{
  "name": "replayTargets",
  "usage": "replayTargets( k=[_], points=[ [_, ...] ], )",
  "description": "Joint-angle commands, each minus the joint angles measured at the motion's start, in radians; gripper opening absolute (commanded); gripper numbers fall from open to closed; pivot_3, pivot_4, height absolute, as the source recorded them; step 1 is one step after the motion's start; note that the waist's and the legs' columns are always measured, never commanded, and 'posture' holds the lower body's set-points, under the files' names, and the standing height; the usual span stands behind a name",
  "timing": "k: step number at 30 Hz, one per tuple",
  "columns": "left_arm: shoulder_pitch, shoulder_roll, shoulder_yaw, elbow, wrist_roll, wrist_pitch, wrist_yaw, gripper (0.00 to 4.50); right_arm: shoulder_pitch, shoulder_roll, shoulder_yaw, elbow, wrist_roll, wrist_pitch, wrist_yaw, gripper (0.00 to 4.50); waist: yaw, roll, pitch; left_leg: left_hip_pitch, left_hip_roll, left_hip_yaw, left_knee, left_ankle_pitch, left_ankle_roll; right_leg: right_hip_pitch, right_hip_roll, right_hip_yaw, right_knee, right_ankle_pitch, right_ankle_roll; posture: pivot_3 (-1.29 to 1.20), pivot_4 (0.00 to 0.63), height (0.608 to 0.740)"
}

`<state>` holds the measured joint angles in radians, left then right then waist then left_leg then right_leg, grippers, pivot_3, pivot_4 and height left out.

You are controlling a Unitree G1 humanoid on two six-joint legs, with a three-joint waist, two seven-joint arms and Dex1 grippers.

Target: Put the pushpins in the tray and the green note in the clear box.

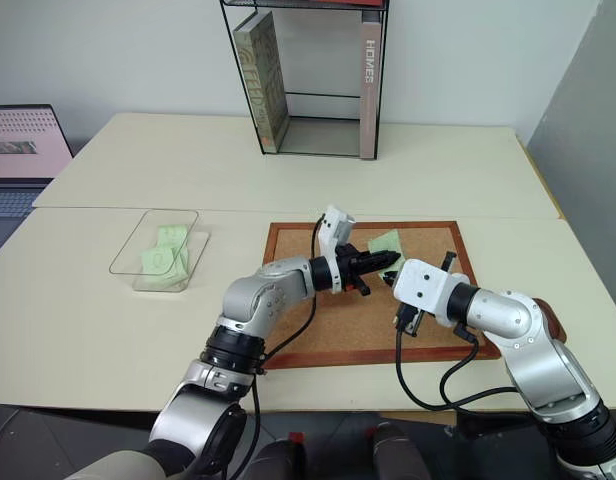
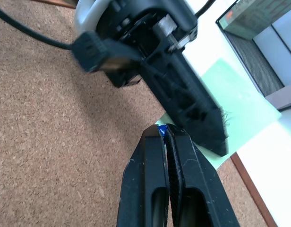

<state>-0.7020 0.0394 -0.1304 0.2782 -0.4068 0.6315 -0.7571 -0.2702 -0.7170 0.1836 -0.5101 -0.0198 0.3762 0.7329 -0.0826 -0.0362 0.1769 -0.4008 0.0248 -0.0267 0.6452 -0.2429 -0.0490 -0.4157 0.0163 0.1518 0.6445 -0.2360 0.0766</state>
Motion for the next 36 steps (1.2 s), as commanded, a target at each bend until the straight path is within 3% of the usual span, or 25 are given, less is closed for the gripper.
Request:
replayTargets(
  k=[1, 13, 19, 24, 29, 36],
  points=[
    [-0.001, -0.001, -0.01, -0.031, 0.02, -0.047, 0.003, 0.05, -0.017, 0.003, -0.03, -0.027, -0.014, -0.064, -0.014, 0.0, 0.0, 0.0, 0.0, 0.0, 0.0, 0.0, 0.0, 0.0, 0.0, 0.0, 0.0, 0.0, 0.0, 0.0, 0.0, 0.0, 0.15, 0.74],
    [0.005, -0.011, -0.014, -0.01, 0.061, -0.101, 0.034, 0.05, 0.107, 0.005, -0.149, -0.133, 0.029, -0.11, -0.039, 0.0, 0.003, 0.0, 0.0, 0.0, 0.0, 0.0, 0.0, 0.0, 0.0, 0.0, 0.0, 0.0, 0.0, 0.0, 0.0, 0.0, 0.15, 0.74],
    [0.037, 0.01, -0.05, -0.099, 0.086, -0.135, 0.02, 0.05, 0.34, -0.01, -0.387, -0.163, 0.041, -0.013, -0.054, 0.0, 0.014, 0.0, 0.0, 0.0, -0.001, 0.0, 0.0, 0.0, 0.0, 0.0, 0.0, 0.0, 0.0, 0.0, 0.0, 0.0, 0.15, 0.74],
    [0.068, 0.052, -0.131, -0.181, 0.152, -0.206, -0.007, 0.05, 0.523, -0.035, -0.563, -0.067, 0.019, 0.039, -0.048, 0.0, 0.027, 0.0, 0.0, 0.002, 0.0, 0.0, 0.0, 0.0, 0.0, 0.002, 0.0, 0.0, 0.0, -0.001, -0.001, 0.0, 0.15, 0.74],
    [0.078, 0.063, -0.168, -0.226, 0.177, -0.235, -0.013, 0.05, 0.55, -0.073, -0.59, 0.026, 0.012, 0.084, -0.04, 0.0, 0.023, 0.0, 0.0, 0.003, 0.0, 0.001, 0.002, 0.0, 0.0, 0.003, 0.0, 0.002, 0.0, -0.003, -0.006, 0.0, 0.15, 0.74],
    [0.085, 0.078, -0.178, -0.242, 0.191, -0.241, -0.008, 0.05, 0.504, -0.111, -0.532, 0.157, -0.013, 0.077, -0.042, 0.0, 0.02, 0.0, 0.0, 0.005, 0.0, 0.001, 0.002, 0.0, 0.0, 0.004, 0.0, 0.001, 0.001, -0.003, -0.006, 0.0, 0.15, 0.74]
  ],
)
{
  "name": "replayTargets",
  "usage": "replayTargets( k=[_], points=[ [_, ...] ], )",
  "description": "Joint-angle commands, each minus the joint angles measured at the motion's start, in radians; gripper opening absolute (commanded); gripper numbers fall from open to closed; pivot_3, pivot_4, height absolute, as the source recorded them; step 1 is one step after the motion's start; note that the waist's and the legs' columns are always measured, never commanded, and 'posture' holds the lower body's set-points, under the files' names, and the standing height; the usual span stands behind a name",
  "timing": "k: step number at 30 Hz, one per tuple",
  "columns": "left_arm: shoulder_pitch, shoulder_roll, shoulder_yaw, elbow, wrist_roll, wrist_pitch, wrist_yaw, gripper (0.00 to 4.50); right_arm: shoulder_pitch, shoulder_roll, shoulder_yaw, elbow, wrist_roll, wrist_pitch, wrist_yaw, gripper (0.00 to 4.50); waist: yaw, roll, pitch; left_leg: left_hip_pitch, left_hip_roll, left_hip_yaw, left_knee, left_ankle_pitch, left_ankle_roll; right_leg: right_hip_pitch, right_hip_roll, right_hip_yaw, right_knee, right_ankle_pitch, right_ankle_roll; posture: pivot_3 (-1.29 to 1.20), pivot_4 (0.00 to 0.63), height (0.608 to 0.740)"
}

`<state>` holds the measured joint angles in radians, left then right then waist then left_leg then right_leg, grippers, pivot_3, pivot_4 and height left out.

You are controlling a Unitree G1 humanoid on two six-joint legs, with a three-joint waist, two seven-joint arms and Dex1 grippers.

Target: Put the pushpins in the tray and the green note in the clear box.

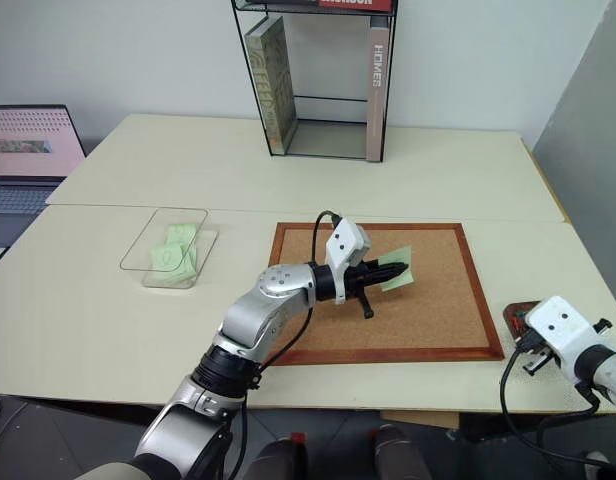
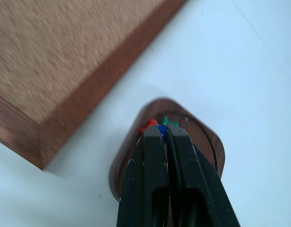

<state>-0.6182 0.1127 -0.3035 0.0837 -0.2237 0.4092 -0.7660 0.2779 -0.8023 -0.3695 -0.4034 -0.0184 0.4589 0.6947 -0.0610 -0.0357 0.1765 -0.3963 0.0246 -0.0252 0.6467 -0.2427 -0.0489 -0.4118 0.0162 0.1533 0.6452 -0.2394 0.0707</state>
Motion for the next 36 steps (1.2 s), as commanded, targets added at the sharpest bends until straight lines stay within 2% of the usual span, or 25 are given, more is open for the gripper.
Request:
replayTargets(
  k=[1, 3, 4, 7, 8, 9, 11, 15, 22, 26, 30, 36],
  points=[
    [0.003, 0.006, -0.004, -0.049, 0.008, -0.017, 0.001, 0.05, -0.049, -0.03, 0.028, 0.064, -0.017, -0.009, -0.004, 0.0, -0.001, 0.0, 0.0, 0.0, 0.0, 0.0, 0.0, 0.0, 0.0, 0.0, 0.0, 0.0, 0.0, 0.0, 0.0, 0.0, 0.15, 0.74],
    [0.004, 0.008, -0.004, -0.051, 0.009, -0.015, 0.002, 0.0, -0.059, -0.04, 0.042, 0.093, -0.028, -0.022, -0.01, 0.47, 0.002, 0.0, 0.0, 0.0, 0.0, 0.0, 0.0, 0.0, 0.0, 0.0, 0.0, 0.0, 0.0, 0.0, 0.0, 0.0, 0.15, 0.74],
    [0.004, 0.009, -0.004, -0.052, 0.01, -0.015, 0.002, 0.0, -0.065, -0.044, 0.048, 0.104, -0.036, -0.027, -0.015, 0.54, 0.003, 0.0, 0.0, -0.001, 0.0, -0.001, 0.0, 0.0, 0.0, 0.0, 0.0, 0.0, 0.0, 0.0, 0.0, 0.0, 0.15, 0.74],
    [0.005, 0.013, -0.003, -0.052, 0.012, -0.015, 0.004, 0.0, -0.083, -0.056, 0.06, 0.136, -0.05, -0.02, -0.026, 1.29, 0.004, 0.0, 0.0, -0.001, 0.0, -0.001, 0.0, 0.0, 0.0, 0.0, 0.0, 0.0, 0.0, 0.0, 0.0, 0.0, 0.15, 0.74],
    [0.006, 0.015, -0.003, -0.054, 0.012, -0.014, 0.005, 0.0, -0.085, -0.061, 0.065, 0.146, -0.061, -0.021, -0.031, 1.38, 0.004, 0.0, 0.0, -0.001, 0.0, -0.001, 0.0, 0.0, 0.0, 0.0, 0.0, 0.0, -0.001, 0.0, 0.0, 0.0, 0.15, 0.74],
    [0.006, 0.016, -0.003, -0.054, 0.013, -0.015, 0.005, 0.0, -0.089, -0.064, 0.068, 0.154, -0.068, -0.023, -0.036, 1.69, 0.002, 0.0, 0.0, -0.001, 0.0, -0.001, 0.0, 0.0, 0.0, 0.0, 0.0, 0.0, -0.001, 0.0, 0.001, 0.0, 0.15, 0.74],
    [0.005, 0.02, -0.002, -0.052, 0.015, -0.016, 0.005, 0.0, -0.098, -0.065, 0.067, 0.156, -0.067, -0.02, -0.043, 1.97, 0.003, 0.0, 0.0, -0.001, 0.0, -0.001, 0.0, 0.0, 0.0, 0.0, 0.0, 0.0, 0.0, 0.0, 0.0, 0.0, 0.15, 0.74],
    [0.0, 0.024, 0.001, -0.046, 0.016, -0.019, 0.005, 0.0, -0.113, -0.063, 0.048, 0.134, -0.054, -0.01, -0.044, 2.88, 0.002, 0.0, 0.0, 0.0, 0.0, -0.001, 0.0, 0.0, 0.0, 0.001, 0.0, 0.0, 0.0, 0.0, 0.0, 0.0, 0.15, 0.74],
    [-0.025, 0.032, 0.004, -0.032, 0.04, -0.02, 0.033, 0.0, -0.143, -0.066, -0.042, 0.012, 0.079, 0.058, 0.027, 2.88, 0.002, 0.0, 0.0, -0.001, 0.0, -0.001, 0.0, 0.0, 0.0, 0.001, 0.0, 0.0, 0.0, 0.001, 0.002, 0.0, 0.15, 0.74],
    [-0.055, 0.05, 0.055, -0.063, 0.091, 0.042, 0.155, 0.0, -0.196, -0.079, -0.049, -0.13, 0.231, 0.085, 0.13, 2.88, 0.001, 0.0, 0.0, -0.001, 0.0, -0.002, 0.0, 0.0, 0.0, 0.001, 0.0, -0.001, 0.0, 0.002, 0.004, 0.0, 0.15, 0.74],
    [-0.054, 0.093, 0.169, -0.162, 0.101, 0.146, 0.277, 0.0, -0.401, -0.04, 0.067, -0.207, 0.389, 0.163, 0.144, 2.88, -0.02, 0.0, 0.001, 0.0, 0.0, -0.001, 0.0, 0.0, 0.0, 0.001, 0.0, -0.001, 0.0, 0.004, 0.006, 0.0, 0.15, 0.74],
    [-0.041, 0.217, 0.334, -0.267, 0.132, 0.246, 0.395, 0.0, -0.665, 0.041, 0.308, -0.16, 0.455, 0.2, 0.17, 2.88, -0.025, 0.0, 0.002, -0.001, 0.001, -0.004, 0.0, 0.0, 0.0, 0.001, 0.001, -0.003, 0.0, 0.004, 0.006, 0.0, 0.15, 0.74]
  ],
)
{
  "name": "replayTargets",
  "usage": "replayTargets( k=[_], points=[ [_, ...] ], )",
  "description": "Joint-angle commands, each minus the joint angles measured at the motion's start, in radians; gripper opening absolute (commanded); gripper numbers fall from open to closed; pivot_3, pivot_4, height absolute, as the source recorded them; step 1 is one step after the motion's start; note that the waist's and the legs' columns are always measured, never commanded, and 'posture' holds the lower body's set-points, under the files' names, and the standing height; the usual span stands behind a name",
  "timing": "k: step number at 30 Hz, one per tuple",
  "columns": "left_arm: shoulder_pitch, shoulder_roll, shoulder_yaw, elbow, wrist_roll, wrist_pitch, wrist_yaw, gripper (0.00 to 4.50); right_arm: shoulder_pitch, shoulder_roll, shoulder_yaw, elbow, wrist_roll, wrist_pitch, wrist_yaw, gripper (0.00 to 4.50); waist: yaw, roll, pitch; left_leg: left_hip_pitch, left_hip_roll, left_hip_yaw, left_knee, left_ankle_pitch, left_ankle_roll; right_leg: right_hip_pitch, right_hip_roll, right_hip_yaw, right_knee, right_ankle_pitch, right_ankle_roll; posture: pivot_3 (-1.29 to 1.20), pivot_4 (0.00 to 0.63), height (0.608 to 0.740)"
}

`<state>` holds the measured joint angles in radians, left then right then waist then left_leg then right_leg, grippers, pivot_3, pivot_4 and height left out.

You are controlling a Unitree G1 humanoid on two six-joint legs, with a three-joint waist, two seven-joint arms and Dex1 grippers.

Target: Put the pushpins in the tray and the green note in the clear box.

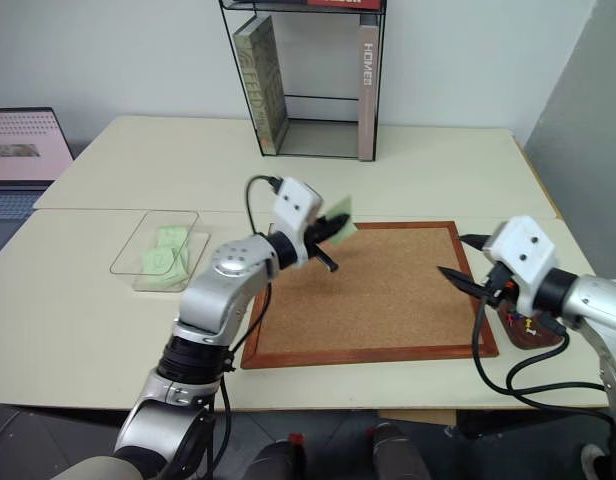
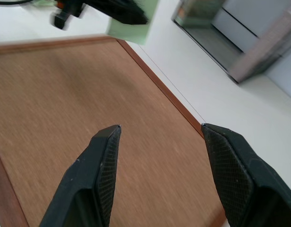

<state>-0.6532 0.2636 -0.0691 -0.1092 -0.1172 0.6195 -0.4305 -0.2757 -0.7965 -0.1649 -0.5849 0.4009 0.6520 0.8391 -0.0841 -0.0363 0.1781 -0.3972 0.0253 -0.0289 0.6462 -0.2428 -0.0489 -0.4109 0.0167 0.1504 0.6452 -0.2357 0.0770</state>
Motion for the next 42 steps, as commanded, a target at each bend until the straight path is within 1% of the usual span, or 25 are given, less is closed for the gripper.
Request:
replayTargets(
  k=[1, 4, 6, 10, 17, 25, 27, 28, 29, 30, 31, 33, 38, 39, 42],
  points=[
    [0.005, 0.099, 0.121, -0.081, 0.035, 0.04, 0.068, 0.0, -0.153, 0.054, 0.143, 0.049, 0.034, 0.004, 0.035, 2.88, -0.003, 0.0, 0.0, -0.001, 0.0, 0.001, 0.0, 0.0, 0.0, -0.001, 0.0, 0.0, 0.0, 0.0, 0.0, 0.0, 0.15, 0.74],
    [0.079, 0.196, 0.205, -0.085, 0.049, 0.064, 0.085, 0.0, -0.279, 0.114, 0.265, 0.16, -0.004, -0.008, 0.053, 2.88, -0.005, 0.0, 0.0, -0.001, 0.0, 0.0, -0.001, 0.0, 0.0, -0.002, 0.0, -0.001, 0.0, 0.0, 0.0, 0.0, 0.15, 0.74],
    [0.123, 0.25, 0.24, -0.073, 0.065, 0.055, 0.097, 0.0, -0.343, 0.146, 0.325, 0.236, -0.032, -0.029, 0.07, 2.88, -0.006, 0.0, 0.001, -0.001, 0.001, 0.001, -0.001, 0.0, 0.0, -0.002, 0.0, 0.0, 0.0, 0.0, 0.0, 0.0, 0.15, 0.74],
    [0.168, 0.315, 0.283, -0.049, 0.083, 0.04, 0.12, 0.0, -0.409, 0.195, 0.385, 0.326, -0.061, -0.053, 0.083, 2.88, 0.01, -0.001, 0.001, -0.004, 0.001, -0.002, 0.0, 0.0, 0.0, -0.004, -0.001, -0.004, 0.0, 0.0, -0.001, 0.0, 0.15, 0.74],
    [0.184, 0.364, 0.325, 0.024, 0.078, 0.03, 0.129, 0.0, -0.448, 0.245, 0.433, 0.379, -0.095, -0.068, 0.084, 2.88, 0.025, -0.001, 0.001, -0.005, 0.001, -0.002, 0.0, 0.0, 0.0, -0.005, -0.002, -0.005, 0.0, 0.0, -0.001, 0.0, 0.15, 0.74],
    [0.169, 0.343, 0.353, 0.099, 0.037, 0.079, 0.147, 0.0, -0.46, 0.265, 0.445, 0.374, -0.124, -0.075, 0.083, 2.88, 0.024, -0.001, 0.001, -0.005, 0.002, -0.002, 0.0, 0.0, 0.0, -0.006, -0.001, -0.006, 0.002, 0.0, -0.002, 0.0, 0.15, 0.74],
    [0.164, 0.334, 0.363, 0.102, 0.023, 0.088, 0.156, 0.4, -0.46, 0.269, 0.446, 0.37, -0.126, -0.073, 0.082, 2.9, 0.024, -0.001, 0.001, -0.005, 0.002, -0.002, 0.0, 0.0, 0.0, -0.006, -0.001, -0.006, 0.002, 0.0, -0.002, 0.0, 0.15, 0.74],
    [0.16, 0.329, 0.368, 0.101, 0.016, 0.092, 0.159, 0.46, -0.46, 0.27, 0.446, 0.368, -0.126, -0.072, 0.081, 2.9, 0.024, -0.001, 0.001, -0.005, 0.002, -0.002, -0.001, 0.0, 0.0, -0.006, -0.001, -0.006, 0.002, 0.0, -0.002, 0.0, 0.15, 0.74],
    [0.159, 0.326, 0.37, 0.1, 0.012, 0.096, 0.161, 0.71, -0.46, 0.271, 0.446, 0.367, -0.126, -0.071, 0.081, 2.9, 0.024, -0.001, 0.001, -0.005, 0.002, -0.002, -0.001, 0.0, 0.0, -0.006, -0.001, -0.006, 0.002, 0.0, -0.002, 0.0, 0.15, 0.74],
    [0.157, 0.326, 0.37, 0.093, 0.01, 0.1, 0.163, 0.8, -0.461, 0.272, 0.444, 0.367, -0.126, -0.071, 0.082, 2.9, 0.024, -0.001, 0.001, -0.005, 0.002, -0.002, -0.001, 0.0, 0.0, -0.006, -0.001, -0.007, 0.002, 0.0, -0.002, 0.0, 0.15, 0.74],
    [0.155, 0.326, 0.371, 0.086, 0.008, 0.103, 0.167, 0.99, -0.463, 0.273, 0.443, 0.367, -0.126, -0.07, 0.082, 2.9, 0.024, -0.001, 0.001, -0.005, 0.002, -0.002, -0.001, 0.0, 0.0, -0.006, -0.001, -0.007, 0.002, 0.0, -0.002, 0.0, 0.15, 0.74],
    [0.153, 0.329, 0.371, 0.078, 0.004, 0.109, 0.171, 1.47, -0.466, 0.276, 0.441, 0.37, -0.127, -0.072, 0.083, 2.9, 0.024, -0.002, 0.001, -0.005, 0.002, -0.002, 0.0, 0.0, 0.0, -0.006, -0.001, -0.006, 0.002, 0.0, -0.003, 0.0, 0.15, 0.74],
    [0.153, 0.332, 0.371, 0.063, -0.003, 0.123, 0.181, 2.44, -0.471, 0.284, 0.441, 0.38, -0.128, -0.078, 0.082, 2.9, 0.024, -0.001, 0.001, -0.005, 0.002, -0.002, 0.0, 0.0, 0.0, -0.006, -0.001, -0.006, 0.002, 0.0, -0.003, 0.0, 0.15, 0.74],
    [0.153, 0.332, 0.371, 0.059, -0.003, 0.125, 0.183, 2.76, -0.472, 0.286, 0.441, 0.381, -0.129, -0.079, 0.082, 2.9, 0.024, -0.001, 0.001, -0.005, 0.002, -0.002, 0.0, 0.0, 0.0, -0.006, -0.001, -0.006, 0.002, 0.0, -0.003, 0.0, 0.15, 0.74],
    [0.156, 0.336, 0.368, 0.048, 0.001, 0.13, 0.193, 3.33, -0.475, 0.29, 0.441, 0.388, -0.13, -0.085, 0.085, 2.9, 0.024, -0.001, 0.001, -0.005, 0.002, -0.002, 0.0, 0.0, 0.0, -0.006, -0.001, -0.006, 0.002, 0.0, -0.003, 0.0, 0.15, 0.74]
  ],
)
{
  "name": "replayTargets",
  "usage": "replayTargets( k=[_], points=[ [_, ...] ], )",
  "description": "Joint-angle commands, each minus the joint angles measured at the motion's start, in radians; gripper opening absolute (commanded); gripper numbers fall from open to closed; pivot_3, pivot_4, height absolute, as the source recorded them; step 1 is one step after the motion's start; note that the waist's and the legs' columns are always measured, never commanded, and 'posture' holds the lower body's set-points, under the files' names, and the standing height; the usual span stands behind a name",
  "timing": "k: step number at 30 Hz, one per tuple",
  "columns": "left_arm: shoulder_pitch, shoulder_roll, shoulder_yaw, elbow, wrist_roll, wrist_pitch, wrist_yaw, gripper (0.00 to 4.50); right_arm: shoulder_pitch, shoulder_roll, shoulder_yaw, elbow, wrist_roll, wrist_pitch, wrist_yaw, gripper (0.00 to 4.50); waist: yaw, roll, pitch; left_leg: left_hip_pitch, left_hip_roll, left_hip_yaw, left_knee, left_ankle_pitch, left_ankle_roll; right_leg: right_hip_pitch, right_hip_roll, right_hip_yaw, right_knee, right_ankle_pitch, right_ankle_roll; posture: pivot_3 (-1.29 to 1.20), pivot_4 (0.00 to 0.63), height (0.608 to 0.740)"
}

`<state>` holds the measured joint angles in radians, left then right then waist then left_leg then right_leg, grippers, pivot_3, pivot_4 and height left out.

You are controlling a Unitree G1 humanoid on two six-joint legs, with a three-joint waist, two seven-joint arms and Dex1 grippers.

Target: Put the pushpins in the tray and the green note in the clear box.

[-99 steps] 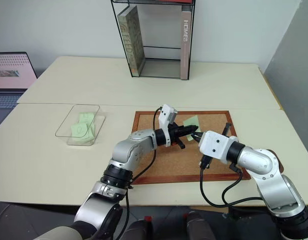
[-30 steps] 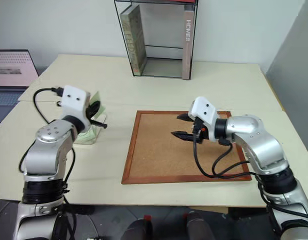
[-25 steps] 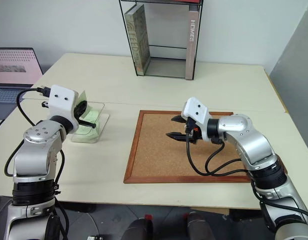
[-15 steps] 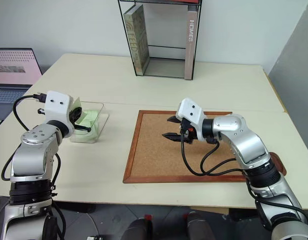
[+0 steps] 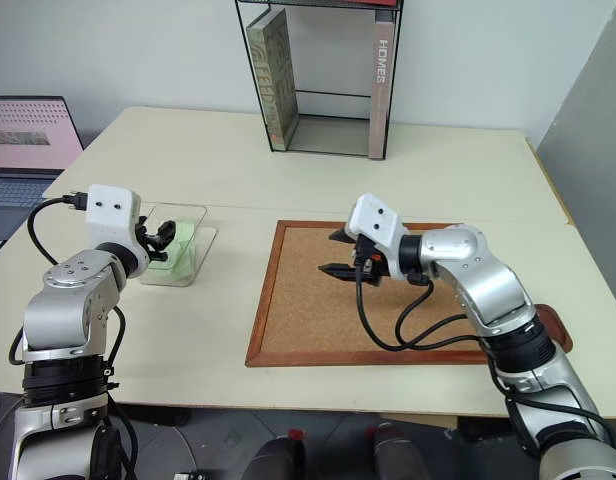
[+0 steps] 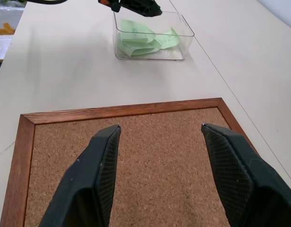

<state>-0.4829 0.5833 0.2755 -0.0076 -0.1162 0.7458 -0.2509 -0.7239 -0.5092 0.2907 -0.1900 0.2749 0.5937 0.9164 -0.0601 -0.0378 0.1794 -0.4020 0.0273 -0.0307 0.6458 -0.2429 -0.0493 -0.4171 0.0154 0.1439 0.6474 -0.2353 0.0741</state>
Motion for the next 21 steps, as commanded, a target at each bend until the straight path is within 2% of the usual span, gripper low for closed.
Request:
replayTargets(
  k=[1, 5, 15, 21],
  points=[
    [-0.013, 0.018, 0.023, -0.056, 0.0, 0.005, 0.014, 3.46, -0.028, 0.005, -0.015, -0.004, -0.005, -0.028, 0.009, 2.9, 0.0, 0.0, 0.0, 0.0, 0.0, 0.0, 0.0, 0.0, 0.0, 0.0, 0.0, 0.0, 0.0, 0.0, 0.0, 0.0, 0.15, 0.74],
    [0.002, 0.023, 0.02, -0.081, -0.004, 0.013, 0.003, 4.28, -0.035, 0.015, -0.017, 0.014, -0.005, -0.044, 0.011, 2.9, 0.0, 0.0, 0.0, 0.0, 0.0, 0.0, 0.0, 0.0, 0.0, 0.0, 0.0, 0.0, 0.0, 0.0, 0.0, 0.0, 0.15, 0.74],
    [0.029, 0.019, 0.013, -0.188, -0.003, 0.03, 0.005, 4.28, -0.014, -0.002, -0.07, -0.021, 0.03, -0.056, 0.013, 2.9, -0.001, 0.0, 0.0, 0.0, 0.0, 0.0, 0.0, 0.0, 0.0, 0.0, 0.0, 0.0, 0.0, 0.002, -0.004, 0.0, 0.15, 0.74],
    [-0.021, -0.041, 0.005, -0.211, -0.089, -0.004, -0.044, 4.28, 0.051, -0.047, -0.181, -0.137, 0.11, 0.021, -0.01, 2.9, 0.005, 0.0, 0.0, -0.001, 0.0, 0.0, 0.0, 0.0, 0.0, 0.0, 0.0, 0.0, 0.0, 0.002, -0.004, 0.0, 0.15, 0.74]
  ],
)
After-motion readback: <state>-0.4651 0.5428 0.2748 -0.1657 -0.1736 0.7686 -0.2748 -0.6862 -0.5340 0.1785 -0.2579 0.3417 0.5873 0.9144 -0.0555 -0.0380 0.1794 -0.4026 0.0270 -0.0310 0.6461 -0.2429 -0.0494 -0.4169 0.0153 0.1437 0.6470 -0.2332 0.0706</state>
